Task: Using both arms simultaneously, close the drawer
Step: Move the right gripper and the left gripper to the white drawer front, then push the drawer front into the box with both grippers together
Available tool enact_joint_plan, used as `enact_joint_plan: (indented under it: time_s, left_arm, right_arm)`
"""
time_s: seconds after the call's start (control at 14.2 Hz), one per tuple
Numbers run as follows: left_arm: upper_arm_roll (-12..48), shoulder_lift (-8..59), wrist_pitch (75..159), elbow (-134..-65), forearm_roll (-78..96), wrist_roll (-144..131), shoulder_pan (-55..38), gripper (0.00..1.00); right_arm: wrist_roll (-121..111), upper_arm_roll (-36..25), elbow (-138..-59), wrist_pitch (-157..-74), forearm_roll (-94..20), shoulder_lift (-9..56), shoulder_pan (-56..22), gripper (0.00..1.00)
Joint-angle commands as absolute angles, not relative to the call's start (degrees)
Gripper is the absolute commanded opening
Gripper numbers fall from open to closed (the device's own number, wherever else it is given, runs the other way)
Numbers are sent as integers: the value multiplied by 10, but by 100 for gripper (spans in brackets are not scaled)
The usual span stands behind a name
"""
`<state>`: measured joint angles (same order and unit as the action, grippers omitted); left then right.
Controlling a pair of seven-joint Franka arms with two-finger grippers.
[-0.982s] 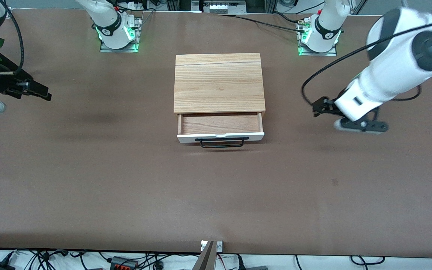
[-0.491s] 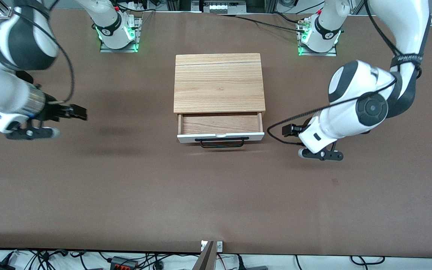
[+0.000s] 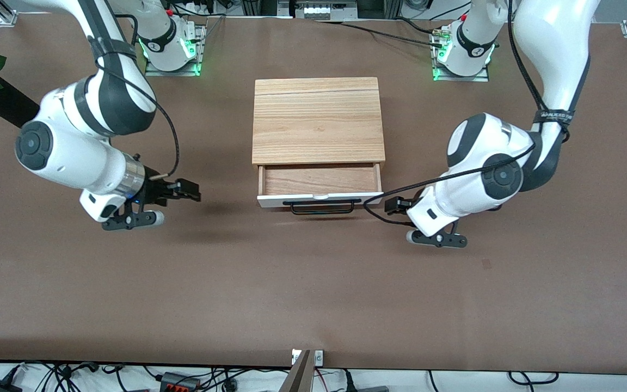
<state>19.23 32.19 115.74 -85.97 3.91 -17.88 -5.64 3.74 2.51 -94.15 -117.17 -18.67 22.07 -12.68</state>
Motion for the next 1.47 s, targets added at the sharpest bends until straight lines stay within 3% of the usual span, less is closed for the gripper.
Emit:
enact_joint_plan:
  time_s: [0.0,0.42,1.4]
  left_arm:
    - [199,337,1176,-844,12,-199,-70,100]
    - [214,348,1182,-855,-12,-207,-80,100]
    - [256,330,1136,-896,-11,-213,-67,100]
  right_arm:
    - [38,23,-928,-1225,-228,252,-156,100]
    - [40,23,-932,-1375,-230,313,-232,100]
    - [47,23,-952,-1375,-230,328,-274,100]
